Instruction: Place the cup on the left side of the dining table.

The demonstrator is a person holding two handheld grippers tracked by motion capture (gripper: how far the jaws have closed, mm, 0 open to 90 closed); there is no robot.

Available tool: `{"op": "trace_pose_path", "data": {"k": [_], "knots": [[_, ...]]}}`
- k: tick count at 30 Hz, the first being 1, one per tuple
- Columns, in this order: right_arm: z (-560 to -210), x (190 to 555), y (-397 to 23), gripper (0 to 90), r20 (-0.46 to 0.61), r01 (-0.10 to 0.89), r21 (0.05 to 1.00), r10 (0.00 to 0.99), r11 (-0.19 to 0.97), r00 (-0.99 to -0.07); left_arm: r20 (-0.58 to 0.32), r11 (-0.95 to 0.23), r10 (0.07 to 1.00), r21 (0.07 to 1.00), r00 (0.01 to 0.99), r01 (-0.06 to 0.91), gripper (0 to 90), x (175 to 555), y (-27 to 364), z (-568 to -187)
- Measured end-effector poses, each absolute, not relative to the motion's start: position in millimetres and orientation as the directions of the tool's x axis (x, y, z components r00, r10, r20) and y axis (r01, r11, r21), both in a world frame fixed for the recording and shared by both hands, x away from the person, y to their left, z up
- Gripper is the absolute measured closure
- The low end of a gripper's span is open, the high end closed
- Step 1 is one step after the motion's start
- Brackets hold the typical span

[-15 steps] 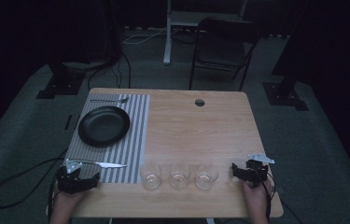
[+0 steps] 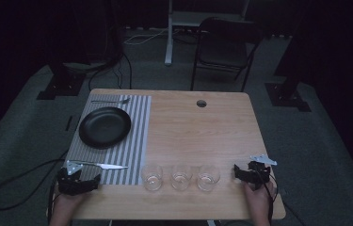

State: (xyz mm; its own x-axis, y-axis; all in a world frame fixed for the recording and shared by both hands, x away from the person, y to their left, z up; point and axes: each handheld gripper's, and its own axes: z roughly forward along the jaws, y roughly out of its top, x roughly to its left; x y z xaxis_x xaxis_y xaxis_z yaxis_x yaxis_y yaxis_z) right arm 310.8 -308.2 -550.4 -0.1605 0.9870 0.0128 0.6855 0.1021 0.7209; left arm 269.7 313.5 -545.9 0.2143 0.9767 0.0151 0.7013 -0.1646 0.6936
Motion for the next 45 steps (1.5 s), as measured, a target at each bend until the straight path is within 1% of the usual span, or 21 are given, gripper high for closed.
{"op": "trace_pose_path", "data": {"k": [6, 9, 12, 21, 22, 26, 34, 42, 43, 44, 45], "knots": [[-551, 309, -307, 12.2, 0.011, 0.686, 0.722, 0.989, 0.094, -0.147, 0.015, -0.179, 0.972, 0.697, 0.235, 0.694, 4.2, 268, 315, -546], [-551, 309, -307, 12.2, 0.012, 0.686, 0.722, 0.989, 0.092, -0.145, 0.008, -0.179, 0.968, 0.719, 0.25, 0.671, 5.3, 264, 316, -545], [-551, 309, -307, 12.2, 0.011, 0.685, 0.722, 0.989, 0.092, -0.145, -0.007, -0.18, 0.965, 0.708, 0.261, 0.683, 5.3, 264, 317, -545], [-551, 309, -307, 12.2, 0.011, 0.685, 0.722, 0.989, 0.092, -0.144, 0.016, -0.253, 0.938, 0.711, 0.345, 0.656, 5.3, 258, 311, -544], [-551, 309, -307, 12.2, 0.011, 0.685, 0.722, 0.989, 0.092, -0.144, 0.002, -0.262, 0.929, 0.711, 0.371, 0.652, 5.4, 257, 310, -543], [-551, 309, -307, 12.2, 0.011, 0.685, 0.722, 0.989, 0.092, -0.144, 0.01, -0.286, 0.919, 0.706, 0.395, 0.648, 5.4, 256, 306, -543], [-551, 309, -307, 12.2, 0.011, 0.686, 0.722, 0.989, 0.092, -0.145, -0.023, -0.324, 0.871, 0.724, 0.491, 0.609, 5.4, 251, 292, -540], [-551, 309, -307, 12.2, 0.012, 0.686, 0.722, 0.989, 0.092, -0.145, -0.021, -0.374, 0.822, 0.733, 0.569, 0.568, 5.5, 251, 276, -539], [-551, 309, -307, 12.2, 0.011, 0.686, 0.722, 0.989, 0.092, -0.145, -0.024, -0.382, 0.814, 0.732, 0.581, 0.565, 6.1, 251, 274, -539], [-551, 309, -307, 12.2, 0.011, 0.686, 0.722, 0.989, 0.092, -0.145, -0.017, -0.393, 0.808, 0.729, 0.588, 0.561, 9.4, 252, 272, -539], [-551, 309, -307, 12.2, 0.011, 0.685, 0.722, 0.989, 0.092, -0.144, -0.009, -0.403, 0.803, 0.729, 0.596, 0.554, 9.4, 252, 269, -540]]}}
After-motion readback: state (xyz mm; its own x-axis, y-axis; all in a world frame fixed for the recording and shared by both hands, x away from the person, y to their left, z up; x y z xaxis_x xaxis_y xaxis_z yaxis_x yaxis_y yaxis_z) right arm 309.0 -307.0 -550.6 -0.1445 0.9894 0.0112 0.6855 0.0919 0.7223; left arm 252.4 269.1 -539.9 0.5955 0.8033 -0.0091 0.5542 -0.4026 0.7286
